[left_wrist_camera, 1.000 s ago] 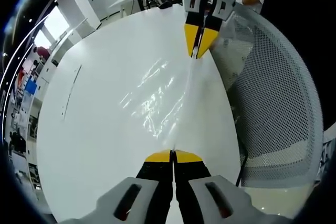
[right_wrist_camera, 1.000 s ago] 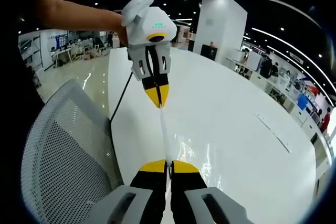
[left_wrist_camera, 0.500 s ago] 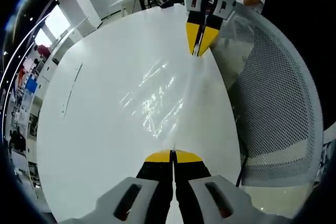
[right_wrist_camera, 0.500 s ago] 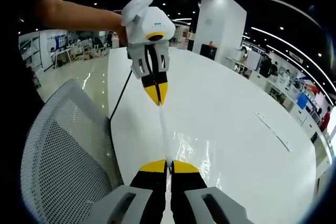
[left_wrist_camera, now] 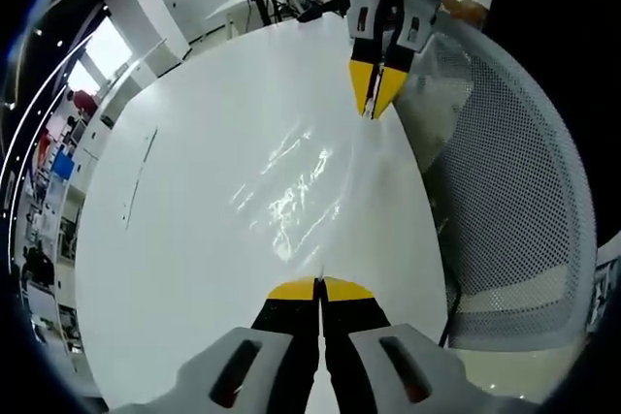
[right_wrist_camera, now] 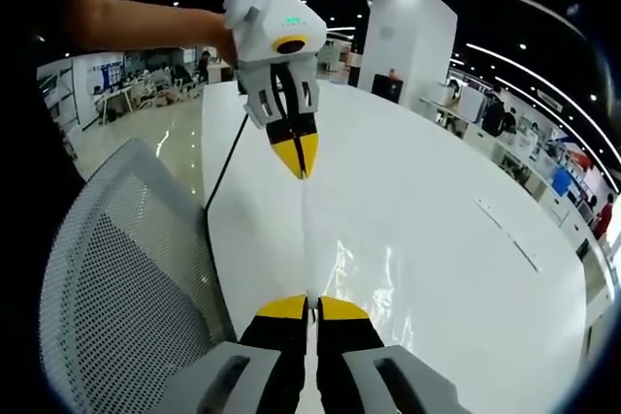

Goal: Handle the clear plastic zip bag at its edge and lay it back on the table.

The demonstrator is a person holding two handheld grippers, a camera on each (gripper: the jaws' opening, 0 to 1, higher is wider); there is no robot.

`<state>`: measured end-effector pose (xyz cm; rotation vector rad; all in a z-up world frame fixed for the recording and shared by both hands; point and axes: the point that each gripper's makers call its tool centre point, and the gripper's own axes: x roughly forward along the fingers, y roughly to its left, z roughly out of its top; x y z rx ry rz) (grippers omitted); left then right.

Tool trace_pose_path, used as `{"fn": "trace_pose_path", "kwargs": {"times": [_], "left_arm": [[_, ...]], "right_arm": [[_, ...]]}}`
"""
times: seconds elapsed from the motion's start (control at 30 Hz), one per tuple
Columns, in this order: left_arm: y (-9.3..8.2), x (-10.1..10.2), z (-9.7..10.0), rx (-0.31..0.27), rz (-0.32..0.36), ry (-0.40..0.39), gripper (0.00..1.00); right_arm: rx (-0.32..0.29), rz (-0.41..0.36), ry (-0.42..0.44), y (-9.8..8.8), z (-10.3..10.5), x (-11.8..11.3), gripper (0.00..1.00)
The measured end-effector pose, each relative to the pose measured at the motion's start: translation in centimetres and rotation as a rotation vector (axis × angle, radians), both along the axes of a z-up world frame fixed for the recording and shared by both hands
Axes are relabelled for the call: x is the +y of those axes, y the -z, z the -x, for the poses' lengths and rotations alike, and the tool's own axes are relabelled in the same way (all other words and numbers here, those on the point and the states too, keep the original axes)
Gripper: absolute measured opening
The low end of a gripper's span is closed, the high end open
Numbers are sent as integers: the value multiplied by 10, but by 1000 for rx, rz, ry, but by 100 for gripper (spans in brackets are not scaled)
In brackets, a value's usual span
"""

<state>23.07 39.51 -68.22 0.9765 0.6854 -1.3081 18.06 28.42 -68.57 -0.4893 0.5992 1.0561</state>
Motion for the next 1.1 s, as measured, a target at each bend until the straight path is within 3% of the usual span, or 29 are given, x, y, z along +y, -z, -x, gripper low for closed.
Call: {"fn": "trace_pose_path", "kwargs": {"times": [0.53, 0.8, 1.1], "left_arm": [[-10, -18, 11, -43, -9, 71, 0], [-11, -26, 15, -57, -6, 91, 0], [-14, -29, 11, -92, 1, 77, 0]], "right_arm": [[27, 4, 27, 6, 7, -17, 0], [49, -47, 12, -6, 13, -13, 10], [55, -87, 29, -27, 4, -13, 12]]}}
